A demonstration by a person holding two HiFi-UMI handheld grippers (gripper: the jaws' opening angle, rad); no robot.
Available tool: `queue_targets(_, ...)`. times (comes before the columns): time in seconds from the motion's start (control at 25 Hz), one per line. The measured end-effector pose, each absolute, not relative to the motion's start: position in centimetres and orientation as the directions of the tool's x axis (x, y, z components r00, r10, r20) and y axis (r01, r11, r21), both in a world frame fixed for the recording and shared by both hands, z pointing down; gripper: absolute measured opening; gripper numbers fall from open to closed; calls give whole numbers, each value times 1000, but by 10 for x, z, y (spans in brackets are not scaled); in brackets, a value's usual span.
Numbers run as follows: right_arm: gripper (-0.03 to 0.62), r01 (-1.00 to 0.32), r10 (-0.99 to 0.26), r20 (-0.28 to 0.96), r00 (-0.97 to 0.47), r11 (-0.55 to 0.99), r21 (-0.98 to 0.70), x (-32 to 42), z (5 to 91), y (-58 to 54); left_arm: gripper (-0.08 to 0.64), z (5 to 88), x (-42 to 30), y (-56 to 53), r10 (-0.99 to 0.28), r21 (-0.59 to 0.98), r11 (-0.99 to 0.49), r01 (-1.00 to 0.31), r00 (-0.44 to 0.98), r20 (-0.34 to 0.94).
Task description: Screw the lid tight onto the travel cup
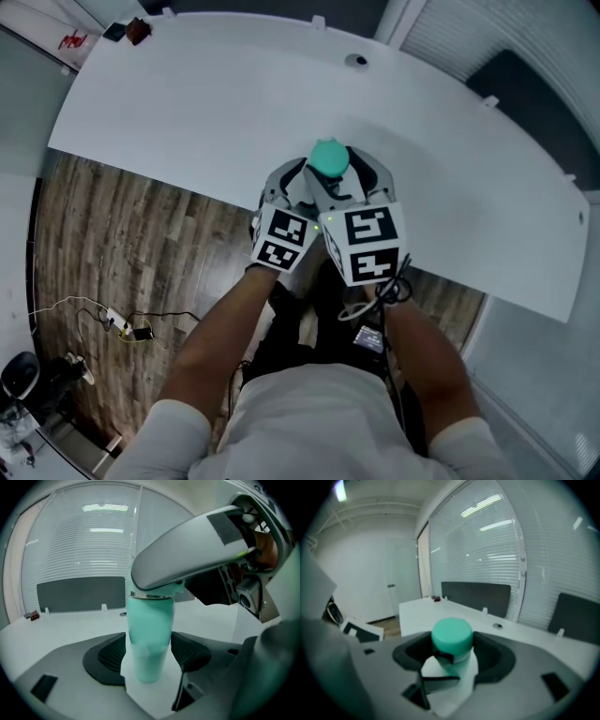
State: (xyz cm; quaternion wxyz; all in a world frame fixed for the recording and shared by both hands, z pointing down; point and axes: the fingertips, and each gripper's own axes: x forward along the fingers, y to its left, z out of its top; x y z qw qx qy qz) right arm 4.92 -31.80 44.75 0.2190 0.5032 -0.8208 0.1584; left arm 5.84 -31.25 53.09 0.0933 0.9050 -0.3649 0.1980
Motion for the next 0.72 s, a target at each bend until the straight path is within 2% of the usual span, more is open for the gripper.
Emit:
queue_targets(0.4, 288, -908, -759, 529, -380, 416, -55, 53, 448, -319, 316, 537, 70, -320, -617, 74, -709, -702, 667, 418)
queue_targets(0.72, 288, -868, -719, 542, -436, 495, -40, 50, 448, -314, 316, 537, 73, -311, -512, 86, -798, -596, 747, 424)
